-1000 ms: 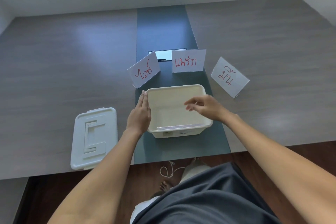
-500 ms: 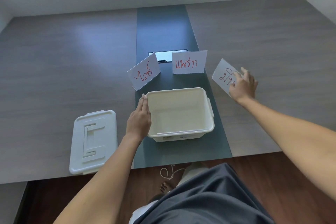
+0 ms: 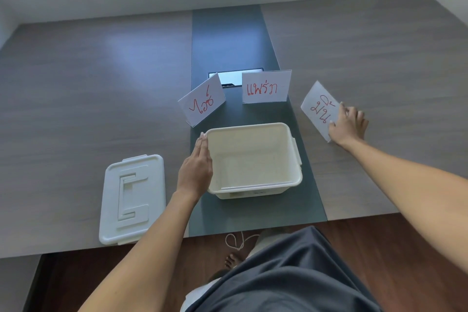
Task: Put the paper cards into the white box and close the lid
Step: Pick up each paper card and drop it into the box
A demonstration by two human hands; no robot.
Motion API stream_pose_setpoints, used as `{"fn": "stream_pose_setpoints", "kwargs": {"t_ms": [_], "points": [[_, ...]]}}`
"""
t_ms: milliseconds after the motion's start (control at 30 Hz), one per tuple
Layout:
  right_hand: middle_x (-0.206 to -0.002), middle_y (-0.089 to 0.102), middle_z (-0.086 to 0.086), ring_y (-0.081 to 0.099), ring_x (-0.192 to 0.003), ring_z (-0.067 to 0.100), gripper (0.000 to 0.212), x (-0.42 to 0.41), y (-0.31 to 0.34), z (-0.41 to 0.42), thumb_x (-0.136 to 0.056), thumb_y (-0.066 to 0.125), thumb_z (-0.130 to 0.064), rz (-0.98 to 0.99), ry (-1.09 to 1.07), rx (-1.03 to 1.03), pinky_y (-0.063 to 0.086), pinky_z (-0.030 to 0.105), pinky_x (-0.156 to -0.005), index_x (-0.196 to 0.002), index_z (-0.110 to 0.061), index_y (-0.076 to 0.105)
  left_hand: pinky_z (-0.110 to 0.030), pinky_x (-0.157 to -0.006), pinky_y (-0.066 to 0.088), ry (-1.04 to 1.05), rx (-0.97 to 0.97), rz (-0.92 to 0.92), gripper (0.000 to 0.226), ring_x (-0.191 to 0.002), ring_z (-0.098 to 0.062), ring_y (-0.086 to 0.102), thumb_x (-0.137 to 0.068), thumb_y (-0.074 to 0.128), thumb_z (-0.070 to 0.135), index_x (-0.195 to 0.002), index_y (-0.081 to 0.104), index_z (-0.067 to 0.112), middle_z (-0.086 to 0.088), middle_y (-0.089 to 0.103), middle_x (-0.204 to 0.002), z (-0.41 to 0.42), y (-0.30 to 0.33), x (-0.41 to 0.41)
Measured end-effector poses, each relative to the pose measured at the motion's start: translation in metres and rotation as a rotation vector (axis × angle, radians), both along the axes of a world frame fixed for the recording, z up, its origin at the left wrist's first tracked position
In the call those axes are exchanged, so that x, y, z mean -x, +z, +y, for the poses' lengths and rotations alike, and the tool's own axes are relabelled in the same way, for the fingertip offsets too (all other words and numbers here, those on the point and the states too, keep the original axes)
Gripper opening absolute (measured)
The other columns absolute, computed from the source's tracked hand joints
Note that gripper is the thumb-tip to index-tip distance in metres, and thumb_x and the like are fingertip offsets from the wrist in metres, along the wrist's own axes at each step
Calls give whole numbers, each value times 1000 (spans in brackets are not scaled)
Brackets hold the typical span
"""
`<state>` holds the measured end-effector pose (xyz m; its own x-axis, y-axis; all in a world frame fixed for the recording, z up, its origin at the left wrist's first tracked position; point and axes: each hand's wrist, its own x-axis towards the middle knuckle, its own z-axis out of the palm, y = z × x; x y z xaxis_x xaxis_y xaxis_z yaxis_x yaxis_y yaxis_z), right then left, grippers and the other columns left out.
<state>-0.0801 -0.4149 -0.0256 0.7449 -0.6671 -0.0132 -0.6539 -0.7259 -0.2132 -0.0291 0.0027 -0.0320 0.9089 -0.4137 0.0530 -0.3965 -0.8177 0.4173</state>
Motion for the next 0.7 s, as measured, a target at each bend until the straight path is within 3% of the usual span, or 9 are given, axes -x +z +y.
{"fn": "stream_pose_setpoints", "kwargs": {"t_ms": [200, 300, 467, 700], "points": [[-130, 55, 23, 49, -122, 39, 35, -7, 4, 8, -94, 50, -12, 40, -40, -80, 33, 41, -100, -128, -6, 51, -43, -100, 46, -3, 10, 13, 53, -144, -21, 33, -102, 31, 11, -154, 21, 12, 0, 22, -162, 0, -1, 0], [-127, 60, 25, 57, -115, 44, 35, -5, 6, 19, -92, 52, -7, -33, -135, -217, 46, 43, -90, -127, -4, 52, -42, -100, 45, 2, 6, 18, 53, -145, -19, 31, -102, 31, 12, -154, 20, 13, 1, 21, -162, 0, 1, 0], [-125, 63, 20, 60, -113, 41, 33, -2, 20, 30, -88, 52, -3, -174, -300, -307, 52, 43, -88, -120, -8, 58, -43, -99, 45, 12, -5, 25, 53, -144, -20, 33, -102, 29, 12, -155, 20, 13, 2, 21, -162, -1, 3, 1], [-123, 67, 15, 63, -110, 38, 29, 5, 43, 50, -93, 48, -3, -357, -372, -289, 45, 33, -75, -117, -10, 63, -46, -97, 48, 15, 13, 33, 53, -139, -25, 41, -102, 30, 12, -154, 21, 13, 1, 22, -162, 0, 0, 1]]}}
